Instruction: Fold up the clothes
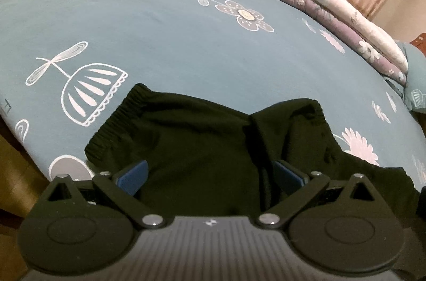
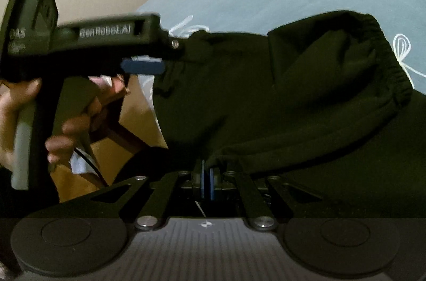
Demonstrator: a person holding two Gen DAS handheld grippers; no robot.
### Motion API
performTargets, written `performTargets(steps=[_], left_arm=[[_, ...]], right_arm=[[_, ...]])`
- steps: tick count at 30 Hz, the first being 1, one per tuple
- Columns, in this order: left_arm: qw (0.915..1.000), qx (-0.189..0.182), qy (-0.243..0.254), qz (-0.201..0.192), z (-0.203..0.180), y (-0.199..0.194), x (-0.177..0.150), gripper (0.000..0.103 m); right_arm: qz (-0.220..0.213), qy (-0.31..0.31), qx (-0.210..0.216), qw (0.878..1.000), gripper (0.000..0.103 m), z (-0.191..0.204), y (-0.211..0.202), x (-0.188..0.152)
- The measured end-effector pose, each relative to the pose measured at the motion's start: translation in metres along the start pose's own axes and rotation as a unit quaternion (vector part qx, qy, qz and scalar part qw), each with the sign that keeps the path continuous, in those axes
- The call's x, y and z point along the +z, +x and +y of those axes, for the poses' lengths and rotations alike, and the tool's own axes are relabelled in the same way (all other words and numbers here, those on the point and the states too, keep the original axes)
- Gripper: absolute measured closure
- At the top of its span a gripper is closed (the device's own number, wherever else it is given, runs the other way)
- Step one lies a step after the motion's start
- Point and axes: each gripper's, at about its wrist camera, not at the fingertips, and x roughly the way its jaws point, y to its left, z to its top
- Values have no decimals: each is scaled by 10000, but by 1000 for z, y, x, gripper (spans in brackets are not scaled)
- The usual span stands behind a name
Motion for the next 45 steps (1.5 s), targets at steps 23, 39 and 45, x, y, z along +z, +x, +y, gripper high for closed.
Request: performTargets(steps=[23,39,45], left_arm=[[9969,-768,107,157,-29,-5,-1,2],[9978,-644,-24,178,-5,-3,7,2],[9952,-846,195,448,-6,8,16,2]], right_arm=[[-1141,2552,421,9592,51,-116,-79,-7],[-1455,3030,-86,9418,41,-121,-47,11],[-1441,3231,-12,9353,41,-132,-32,14]])
